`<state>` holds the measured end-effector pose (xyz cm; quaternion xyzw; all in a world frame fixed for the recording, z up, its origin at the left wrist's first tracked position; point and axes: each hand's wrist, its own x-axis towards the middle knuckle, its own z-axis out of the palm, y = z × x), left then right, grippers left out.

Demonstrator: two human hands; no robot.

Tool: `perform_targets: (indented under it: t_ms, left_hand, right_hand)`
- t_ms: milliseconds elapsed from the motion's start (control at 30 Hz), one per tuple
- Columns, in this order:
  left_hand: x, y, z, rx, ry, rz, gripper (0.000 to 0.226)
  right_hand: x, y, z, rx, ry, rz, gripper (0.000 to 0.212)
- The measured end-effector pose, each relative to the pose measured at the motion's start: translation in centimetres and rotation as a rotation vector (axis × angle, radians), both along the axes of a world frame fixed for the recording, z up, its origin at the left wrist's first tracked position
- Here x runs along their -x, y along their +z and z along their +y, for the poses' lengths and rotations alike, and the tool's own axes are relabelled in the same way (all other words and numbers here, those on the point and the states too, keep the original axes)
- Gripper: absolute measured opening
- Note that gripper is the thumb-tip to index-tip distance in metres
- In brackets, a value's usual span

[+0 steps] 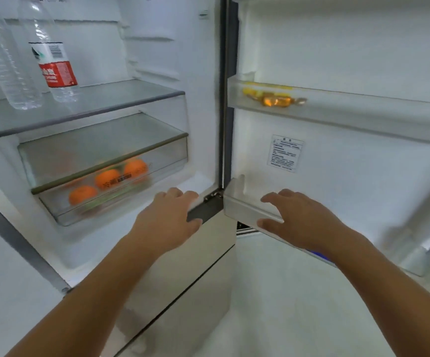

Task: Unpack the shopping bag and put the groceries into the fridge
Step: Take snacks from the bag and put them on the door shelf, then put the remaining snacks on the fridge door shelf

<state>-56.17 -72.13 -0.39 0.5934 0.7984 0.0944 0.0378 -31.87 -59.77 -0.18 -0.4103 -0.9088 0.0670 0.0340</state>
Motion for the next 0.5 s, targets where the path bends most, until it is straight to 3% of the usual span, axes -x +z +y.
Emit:
perform_targets:
  t_ms: [233,500]
  left_hand:
    - [-12.3,0.2,2.9,-0.005,-0.270,-0.044,0.061]
    - [-31.8,-0.9,2.8,0.009,-0.581,-0.114,0.056]
  right_hand:
    - [-13.8,-0.2,-4.5,0.012,-0.235,0.055,0.059]
    - [-33.7,-2.0,-12.0,0.042,-0.562,0.055,0.060]
